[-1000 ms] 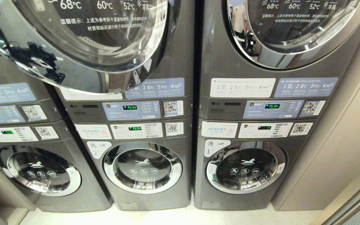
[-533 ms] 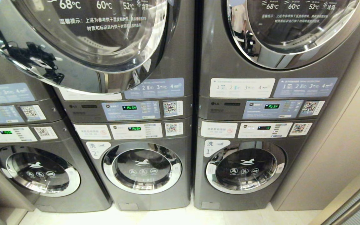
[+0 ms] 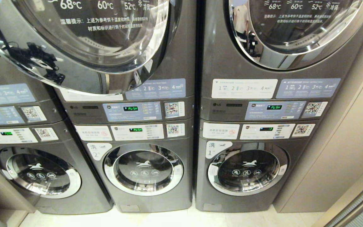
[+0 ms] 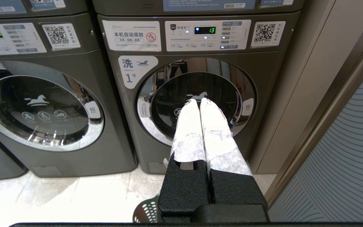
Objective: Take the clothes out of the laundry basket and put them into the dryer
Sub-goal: Open the dryer
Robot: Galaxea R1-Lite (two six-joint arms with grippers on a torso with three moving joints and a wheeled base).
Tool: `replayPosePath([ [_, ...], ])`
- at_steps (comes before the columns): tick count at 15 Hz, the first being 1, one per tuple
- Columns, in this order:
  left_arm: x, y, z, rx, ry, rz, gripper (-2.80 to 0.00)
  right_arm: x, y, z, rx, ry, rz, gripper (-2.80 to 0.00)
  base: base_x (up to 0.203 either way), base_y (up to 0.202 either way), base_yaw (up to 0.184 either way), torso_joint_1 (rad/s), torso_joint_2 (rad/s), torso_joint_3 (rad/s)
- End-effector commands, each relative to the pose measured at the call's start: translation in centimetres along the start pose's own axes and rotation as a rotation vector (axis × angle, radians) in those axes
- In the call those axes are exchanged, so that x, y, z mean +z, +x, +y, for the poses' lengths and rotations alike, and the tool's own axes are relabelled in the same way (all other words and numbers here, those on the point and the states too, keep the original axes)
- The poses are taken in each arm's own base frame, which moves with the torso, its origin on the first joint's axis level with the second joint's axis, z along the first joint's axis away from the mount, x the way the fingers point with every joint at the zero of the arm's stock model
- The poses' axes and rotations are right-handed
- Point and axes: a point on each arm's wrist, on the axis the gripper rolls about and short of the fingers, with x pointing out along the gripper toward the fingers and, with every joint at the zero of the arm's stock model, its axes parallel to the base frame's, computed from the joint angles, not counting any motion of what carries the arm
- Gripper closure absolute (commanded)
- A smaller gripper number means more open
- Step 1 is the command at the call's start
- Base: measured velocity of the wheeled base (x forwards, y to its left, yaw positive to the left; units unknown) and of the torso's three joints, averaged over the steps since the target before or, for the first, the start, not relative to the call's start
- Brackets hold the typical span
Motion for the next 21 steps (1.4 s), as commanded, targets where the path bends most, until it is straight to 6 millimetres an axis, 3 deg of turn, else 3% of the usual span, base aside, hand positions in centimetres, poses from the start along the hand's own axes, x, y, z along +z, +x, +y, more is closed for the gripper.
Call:
replayPosePath([
  [1, 1.9, 2.9, 0.2, 0.007, -0.005, 0.086, 0.0, 0.0, 0.0, 0.0, 0.0, 0.0, -0.002, 0.0, 0.0, 0.0, 0.0, 0.0, 0.0, 0.0],
  [6, 5.9, 10.8, 0.7, 0.082, -0.124, 0.135, 0.0, 0.0, 0.0, 0.0, 0.0, -0.001, -0.002, 0.0, 0.0, 0.0, 0.0, 0.0, 0.0, 0.0],
  [11, 7.3, 18.4, 1.2, 0.109, -0.235, 0.035, 0.0, 0.0, 0.0, 0.0, 0.0, -0.001, 0.0, 0.0, 0.0, 0.0, 0.0, 0.0, 0.0, 0.0],
  [16, 6.4, 23.3, 3.5, 0.01, -0.24, -0.074, 0.0, 0.0, 0.0, 0.0, 0.0, -0.001, 0.0, 0.0, 0.0, 0.0, 0.0, 0.0, 0.0, 0.0],
  [21, 6.3, 25.0, 4.3, -0.19, -0.22, -0.148, 0.0, 0.0, 0.0, 0.0, 0.0, -0.002, 0.0, 0.0, 0.0, 0.0, 0.0, 0.0, 0.0, 0.0],
])
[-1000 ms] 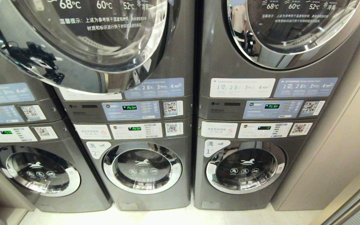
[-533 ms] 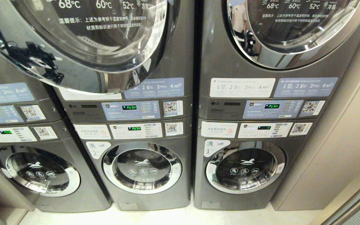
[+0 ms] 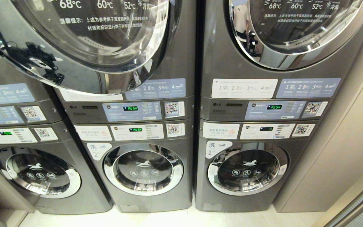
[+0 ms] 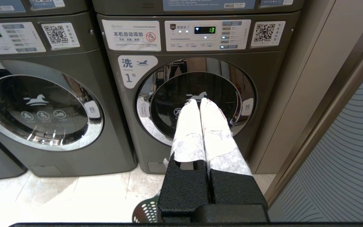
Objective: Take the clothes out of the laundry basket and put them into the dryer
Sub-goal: Open the dryer
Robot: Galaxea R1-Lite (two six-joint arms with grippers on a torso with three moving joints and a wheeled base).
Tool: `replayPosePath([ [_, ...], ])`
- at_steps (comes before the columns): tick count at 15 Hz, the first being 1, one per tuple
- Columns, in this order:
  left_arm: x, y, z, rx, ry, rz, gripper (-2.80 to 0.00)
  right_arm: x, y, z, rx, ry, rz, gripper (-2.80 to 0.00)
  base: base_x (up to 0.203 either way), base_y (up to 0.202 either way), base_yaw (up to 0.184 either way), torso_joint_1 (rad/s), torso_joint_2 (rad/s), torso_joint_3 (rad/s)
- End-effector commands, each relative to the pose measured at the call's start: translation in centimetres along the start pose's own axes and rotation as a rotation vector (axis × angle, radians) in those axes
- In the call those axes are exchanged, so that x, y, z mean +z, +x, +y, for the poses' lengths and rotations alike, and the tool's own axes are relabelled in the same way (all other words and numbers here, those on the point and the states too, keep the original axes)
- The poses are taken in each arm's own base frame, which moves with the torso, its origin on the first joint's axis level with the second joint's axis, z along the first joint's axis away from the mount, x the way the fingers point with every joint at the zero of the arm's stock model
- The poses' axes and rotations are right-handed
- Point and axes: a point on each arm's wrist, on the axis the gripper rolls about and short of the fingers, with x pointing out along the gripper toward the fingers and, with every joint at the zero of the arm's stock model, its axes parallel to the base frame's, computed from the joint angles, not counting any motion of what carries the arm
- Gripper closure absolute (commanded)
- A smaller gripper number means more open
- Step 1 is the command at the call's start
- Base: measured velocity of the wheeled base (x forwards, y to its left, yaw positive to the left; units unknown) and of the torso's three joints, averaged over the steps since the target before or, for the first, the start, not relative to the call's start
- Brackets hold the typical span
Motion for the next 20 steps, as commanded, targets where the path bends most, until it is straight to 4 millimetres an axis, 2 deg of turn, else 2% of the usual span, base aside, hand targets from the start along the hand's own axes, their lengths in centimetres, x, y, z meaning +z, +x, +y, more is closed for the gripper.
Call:
replayPosePath([
  [1, -0.7, 0.7, 0.5, -0.022, -0.003, 0.011, 0.0, 0.0, 0.0, 0.0, 0.0, 0.0, 0.0, 0.0, 0.0, 0.0, 0.0, 0.0, 0.0, 0.0],
  [5, 0.0, -0.3, -0.6, -0.123, 0.008, 0.001, 0.0, 0.0, 0.0, 0.0, 0.0, 0.0, 0.0, 0.0, 0.0, 0.0, 0.0, 0.0, 0.0, 0.0],
  [9, -0.1, -2.8, -4.8, -0.328, -0.038, 0.004, 0.0, 0.0, 0.0, 0.0, 0.0, 0.0, 0.0, 0.0, 0.0, 0.0, 0.0, 0.0, 0.0, 0.0],
  [12, -1.2, -3.3, -7.2, -0.463, -0.037, 0.036, 0.0, 0.0, 0.0, 0.0, 0.0, 0.0, 0.0, 0.0, 0.0, 0.0, 0.0, 0.0, 0.0, 0.0],
  [15, -2.2, -2.8, -9.1, -0.574, -0.005, 0.092, 0.0, 0.0, 0.0, 0.0, 0.0, 0.0, 0.0, 0.0, 0.0, 0.0, 0.0, 0.0, 0.0, 0.0],
  [17, -3.2, -1.4, -10.0, -0.625, 0.027, 0.119, 0.0, 0.0, 0.0, 0.0, 0.0, 0.0, -0.001, 0.0, 0.0, 0.0, 0.0, 0.0, 0.0, 0.0],
  [20, -3.5, 1.3, -12.0, -0.654, 0.031, 0.113, 0.0, 0.0, 0.0, 0.0, 0.0, 0.0, -0.001, 0.0, 0.0, 0.0, 0.0, 0.0, 0.0, 0.0],
])
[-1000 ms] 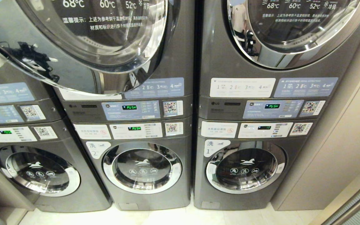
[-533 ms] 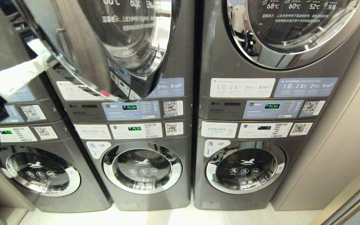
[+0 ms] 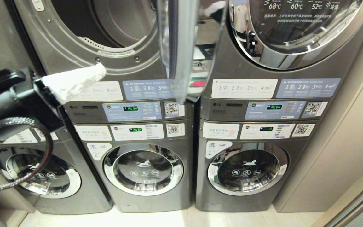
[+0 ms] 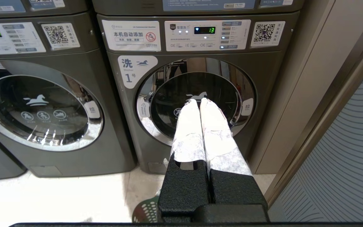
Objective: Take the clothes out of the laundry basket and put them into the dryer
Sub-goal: Open the dryer
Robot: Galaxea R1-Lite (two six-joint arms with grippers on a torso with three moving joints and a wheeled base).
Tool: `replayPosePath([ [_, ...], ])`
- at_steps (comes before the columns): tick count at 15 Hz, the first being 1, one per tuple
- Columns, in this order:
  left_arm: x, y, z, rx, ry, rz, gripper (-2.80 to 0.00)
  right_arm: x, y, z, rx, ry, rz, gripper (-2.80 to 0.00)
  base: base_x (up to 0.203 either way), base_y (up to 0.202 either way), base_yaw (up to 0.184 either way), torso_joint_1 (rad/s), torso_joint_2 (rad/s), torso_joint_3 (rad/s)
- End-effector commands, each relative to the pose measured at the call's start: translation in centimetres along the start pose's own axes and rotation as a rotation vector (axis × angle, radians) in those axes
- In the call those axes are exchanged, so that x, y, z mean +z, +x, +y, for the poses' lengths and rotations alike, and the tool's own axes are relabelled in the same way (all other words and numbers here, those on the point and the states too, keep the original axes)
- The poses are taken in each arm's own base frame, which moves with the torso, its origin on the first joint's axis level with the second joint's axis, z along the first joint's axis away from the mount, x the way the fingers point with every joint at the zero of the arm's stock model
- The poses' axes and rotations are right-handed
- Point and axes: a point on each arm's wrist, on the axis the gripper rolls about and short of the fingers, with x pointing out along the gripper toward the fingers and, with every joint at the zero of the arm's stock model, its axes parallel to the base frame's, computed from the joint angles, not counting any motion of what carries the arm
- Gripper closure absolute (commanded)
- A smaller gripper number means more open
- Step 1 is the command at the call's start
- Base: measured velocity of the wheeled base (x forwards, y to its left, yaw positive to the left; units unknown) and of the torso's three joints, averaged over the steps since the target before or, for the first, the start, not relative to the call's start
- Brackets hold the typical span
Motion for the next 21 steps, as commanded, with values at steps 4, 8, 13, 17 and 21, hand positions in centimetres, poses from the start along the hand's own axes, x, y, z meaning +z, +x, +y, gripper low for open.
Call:
replayPosePath([
  [4, -0.8, 3.5, 0.7, -0.008, -0.019, 0.018, 0.0, 0.0, 0.0, 0.0, 0.0, 0.0, 0.0, 0.0, 0.0, 0.0, 0.0, 0.0, 0.0, 0.0],
  [8, -2.4, 2.6, 0.8, 0.147, -0.035, 0.075, 0.0, 0.0, 0.0, 0.0, 0.0, 0.0, -0.001, 0.0, 0.0, 0.0, 0.0, 0.0, 0.0, 0.0],
  [13, -7.9, -5.3, -2.0, 0.396, -0.076, 0.283, 0.0, 0.0, 0.0, 0.0, 0.0, 0.002, -0.002, 0.0, 0.0, 0.0, 0.0, 0.0, 0.0, 0.0],
  [17, -13.1, -12.4, -5.5, 0.426, -0.144, 0.527, 0.0, 0.0, 0.0, 0.0, 0.0, 0.002, -0.003, 0.0, 0.0, 0.0, 0.0, 0.0, 0.0, 0.0],
  [21, -15.7, -15.1, -6.9, 0.432, -0.239, 0.693, 0.0, 0.0, 0.0, 0.0, 0.0, 0.002, -0.002, 0.0, 0.0, 0.0, 0.0, 0.0, 0.0, 0.0],
])
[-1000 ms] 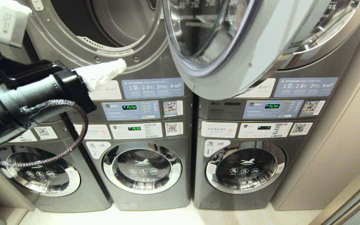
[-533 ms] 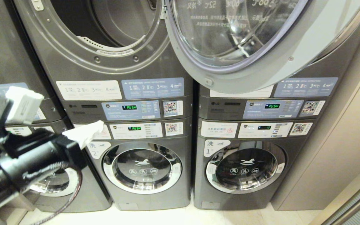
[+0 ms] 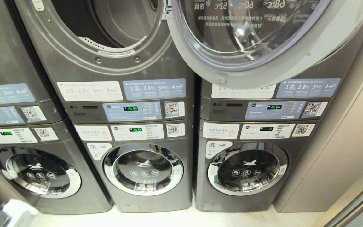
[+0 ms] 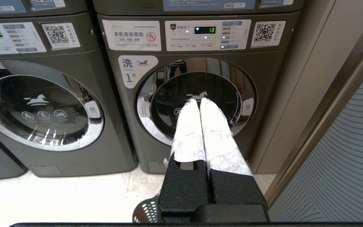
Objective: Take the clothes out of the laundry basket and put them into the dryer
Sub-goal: Open the dryer, then take the clothes out of the basket
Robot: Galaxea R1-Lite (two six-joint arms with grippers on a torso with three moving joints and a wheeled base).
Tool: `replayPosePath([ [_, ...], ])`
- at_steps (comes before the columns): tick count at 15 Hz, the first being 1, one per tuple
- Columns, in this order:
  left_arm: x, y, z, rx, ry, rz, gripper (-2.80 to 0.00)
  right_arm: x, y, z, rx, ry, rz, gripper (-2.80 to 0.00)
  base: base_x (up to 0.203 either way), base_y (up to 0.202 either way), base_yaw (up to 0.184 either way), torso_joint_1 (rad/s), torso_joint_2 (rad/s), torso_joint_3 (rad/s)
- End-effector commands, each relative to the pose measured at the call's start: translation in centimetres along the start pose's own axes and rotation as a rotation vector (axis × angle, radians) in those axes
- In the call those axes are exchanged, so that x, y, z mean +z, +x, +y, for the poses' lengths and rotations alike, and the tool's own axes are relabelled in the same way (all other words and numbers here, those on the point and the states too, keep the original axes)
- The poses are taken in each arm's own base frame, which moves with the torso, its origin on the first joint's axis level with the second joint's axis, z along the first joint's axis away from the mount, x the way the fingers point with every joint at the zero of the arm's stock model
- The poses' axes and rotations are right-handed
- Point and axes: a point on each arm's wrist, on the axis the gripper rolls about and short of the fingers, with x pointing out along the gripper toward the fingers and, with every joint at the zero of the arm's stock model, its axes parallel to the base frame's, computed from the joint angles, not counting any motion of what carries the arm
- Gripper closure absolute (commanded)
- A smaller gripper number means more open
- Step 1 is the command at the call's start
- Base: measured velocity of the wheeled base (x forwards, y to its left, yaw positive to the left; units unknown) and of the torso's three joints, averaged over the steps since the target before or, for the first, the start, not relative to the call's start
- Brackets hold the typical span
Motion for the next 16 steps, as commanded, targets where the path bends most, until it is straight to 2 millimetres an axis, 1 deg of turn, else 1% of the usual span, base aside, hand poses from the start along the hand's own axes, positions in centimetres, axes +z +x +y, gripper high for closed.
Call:
replayPosePath([
  [1, -0.9, -0.9, 0.0, -0.005, -0.003, 0.01, 0.0, 0.0, 0.0, 0.0, 0.0, 0.001, -0.002, 0.0, 0.0, 0.0, 0.0, 0.0, 0.0, 0.0],
  [5, -4.2, -3.2, 0.0, -0.051, 0.07, 0.186, 0.0, 0.0, 0.0, 0.0, 0.0, 0.001, -0.001, 0.0, 0.0, 0.0, 0.0, 0.0, 0.0, 0.0],
  [6, -4.3, -3.4, -0.1, -0.071, 0.092, 0.189, 0.0, 0.0, 0.0, 0.0, 0.0, 0.001, -0.002, 0.0, 0.0, 0.0, 0.0, 0.0, 0.0, 0.0],
  [7, -4.3, -3.6, -0.1, -0.062, 0.099, 0.167, 0.0, 0.0, 0.0, 0.0, 0.0, 0.001, -0.001, 0.0, 0.0, 0.0, 0.0, 0.0, 0.0, 0.0],
  [9, -4.8, -4.0, 0.2, 0.031, 0.082, 0.127, 0.0, 0.0, 0.0, 0.0, 0.0, 0.001, -0.004, 0.0, 0.0, 0.0, 0.0, 0.0, 0.0, 0.0],
  [12, -5.0, -4.3, 0.8, 0.264, -0.013, 0.106, 0.0, 0.0, 0.0, 0.0, 0.0, 0.001, -0.002, 0.0, 0.0, 0.0, 0.0, 0.0, 0.0, 0.0],
  [13, -5.1, -4.6, 0.8, 0.329, -0.034, 0.074, 0.0, 0.0, 0.0, 0.0, 0.0, 0.001, -0.004, 0.0, 0.0, 0.0, 0.0, 0.0, 0.0, 0.0],
  [16, -5.6, -6.0, 0.3, 0.358, 0.002, -0.113, 0.0, 0.0, 0.0, 0.0, 0.0, 0.002, -0.002, 0.0, 0.0, 0.0, 0.0, 0.0, 0.0, 0.0],
])
